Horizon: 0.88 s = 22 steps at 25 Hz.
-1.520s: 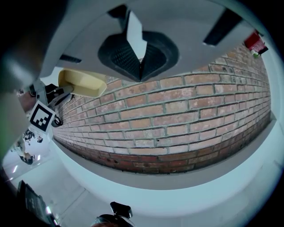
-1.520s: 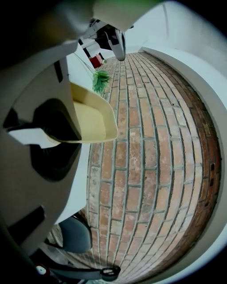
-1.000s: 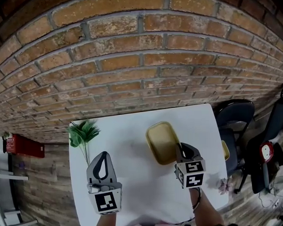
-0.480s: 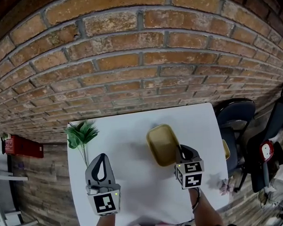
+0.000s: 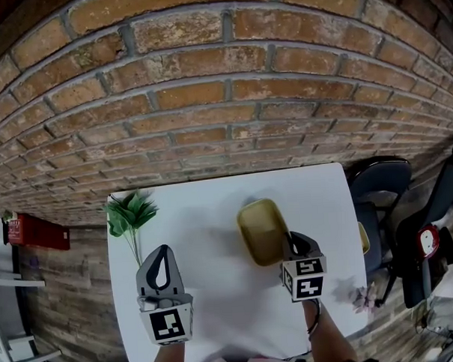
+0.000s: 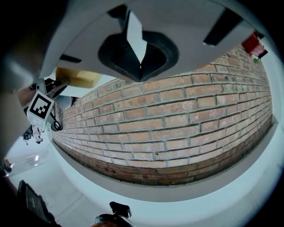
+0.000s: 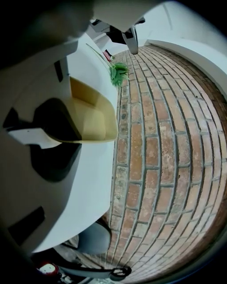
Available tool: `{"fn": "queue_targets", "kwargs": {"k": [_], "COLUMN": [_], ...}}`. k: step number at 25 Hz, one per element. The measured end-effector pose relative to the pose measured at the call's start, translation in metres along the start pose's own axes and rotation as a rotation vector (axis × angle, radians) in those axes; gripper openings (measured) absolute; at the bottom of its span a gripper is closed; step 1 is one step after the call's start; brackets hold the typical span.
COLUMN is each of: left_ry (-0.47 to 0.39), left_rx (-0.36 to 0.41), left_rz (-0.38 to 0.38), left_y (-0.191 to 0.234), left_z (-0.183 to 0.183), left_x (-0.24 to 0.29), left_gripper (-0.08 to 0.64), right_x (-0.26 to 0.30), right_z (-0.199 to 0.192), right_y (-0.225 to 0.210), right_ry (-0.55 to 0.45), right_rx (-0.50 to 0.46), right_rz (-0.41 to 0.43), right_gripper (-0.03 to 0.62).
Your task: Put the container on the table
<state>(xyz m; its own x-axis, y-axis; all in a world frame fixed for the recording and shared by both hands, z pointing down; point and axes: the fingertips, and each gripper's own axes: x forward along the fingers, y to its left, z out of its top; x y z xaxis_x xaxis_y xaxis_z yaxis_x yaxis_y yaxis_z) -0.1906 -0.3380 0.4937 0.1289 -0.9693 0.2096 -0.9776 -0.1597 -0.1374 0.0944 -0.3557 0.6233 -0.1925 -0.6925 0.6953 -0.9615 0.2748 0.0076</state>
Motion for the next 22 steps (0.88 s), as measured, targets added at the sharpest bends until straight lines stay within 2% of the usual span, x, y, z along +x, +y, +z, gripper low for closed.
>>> {"fn": "queue_targets", "kwargs": {"k": [3, 6, 10, 13, 15, 22], "left_ry": [-0.001, 0.014, 0.014, 0.003, 0.000, -0.014], "left_rx": [0.001, 0.035, 0.021, 0.005, 0.005, 0.030], "left_rz": [0.001, -0.005, -0.004, -0.001, -0.001, -0.003], "left_y": [0.001, 0.002, 0.001, 0.001, 0.000, -0.005], "left_z": [-0.001, -0.004, -0.003, -0.001, 0.000, 0.012], "left_x": [0.000, -0.001, -0.001, -0.001, -0.001, -0.012], "left_gripper": [0.010, 0.010, 0.010, 0.011, 0.011, 0.010], "right_x": [0.002, 0.004, 0.005, 0.005, 0.005, -0.014], "right_z": [-0.004, -0.006, -0.007, -0.007, -0.007, 0.015], "right_y": [0.001, 0.001, -0.001, -0.001, -0.001, -0.002], "right_ry": [0.008, 0.013, 0.016, 0.016, 0.015, -0.065], "right_rx": [-0.001, -0.001, -0.002, 0.003, 0.006, 0.000], "right_rz": [0.001, 0.000, -0.007, -0.004, -0.001, -0.005], "right_gripper": [0.023, 0.026, 0.034, 0.080, 0.084, 0.091]}}
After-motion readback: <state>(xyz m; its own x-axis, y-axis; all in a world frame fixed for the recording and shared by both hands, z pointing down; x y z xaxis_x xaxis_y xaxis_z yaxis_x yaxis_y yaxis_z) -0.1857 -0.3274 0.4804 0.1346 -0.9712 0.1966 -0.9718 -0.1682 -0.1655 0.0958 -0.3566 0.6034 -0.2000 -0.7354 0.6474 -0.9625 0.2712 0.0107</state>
